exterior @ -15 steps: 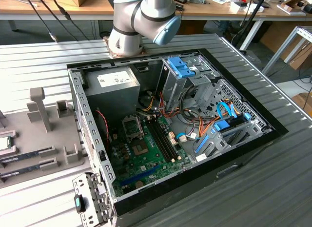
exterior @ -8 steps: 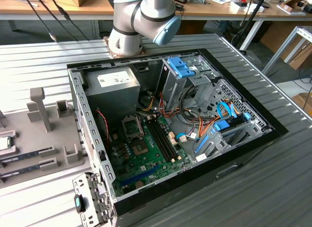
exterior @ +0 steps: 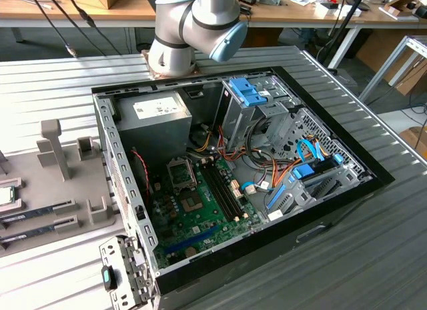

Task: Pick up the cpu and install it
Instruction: 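Reach for the cpu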

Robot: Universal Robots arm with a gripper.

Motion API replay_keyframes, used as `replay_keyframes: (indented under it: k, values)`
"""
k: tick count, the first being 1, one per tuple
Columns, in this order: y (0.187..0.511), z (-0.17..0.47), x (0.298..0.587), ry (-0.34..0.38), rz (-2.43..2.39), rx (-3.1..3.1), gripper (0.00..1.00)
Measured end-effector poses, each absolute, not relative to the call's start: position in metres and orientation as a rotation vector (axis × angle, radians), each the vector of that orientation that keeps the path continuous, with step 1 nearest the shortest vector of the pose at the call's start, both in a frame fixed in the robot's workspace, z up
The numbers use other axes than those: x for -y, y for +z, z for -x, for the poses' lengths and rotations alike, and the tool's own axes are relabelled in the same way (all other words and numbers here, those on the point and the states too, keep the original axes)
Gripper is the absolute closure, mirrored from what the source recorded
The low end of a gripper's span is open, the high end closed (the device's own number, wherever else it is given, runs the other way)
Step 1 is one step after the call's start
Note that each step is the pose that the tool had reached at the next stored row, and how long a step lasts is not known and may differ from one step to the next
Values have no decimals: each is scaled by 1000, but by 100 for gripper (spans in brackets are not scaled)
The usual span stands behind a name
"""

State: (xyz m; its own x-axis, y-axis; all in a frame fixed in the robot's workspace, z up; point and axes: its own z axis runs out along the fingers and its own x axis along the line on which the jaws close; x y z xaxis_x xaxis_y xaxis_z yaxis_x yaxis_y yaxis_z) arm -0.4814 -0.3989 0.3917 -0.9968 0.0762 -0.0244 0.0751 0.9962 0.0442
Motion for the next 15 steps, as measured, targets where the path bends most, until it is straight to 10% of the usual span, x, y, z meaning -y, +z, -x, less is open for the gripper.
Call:
replay_keyframes:
  k: [15]
  values:
    - [392, 486, 399, 67, -118, -3113, 89]
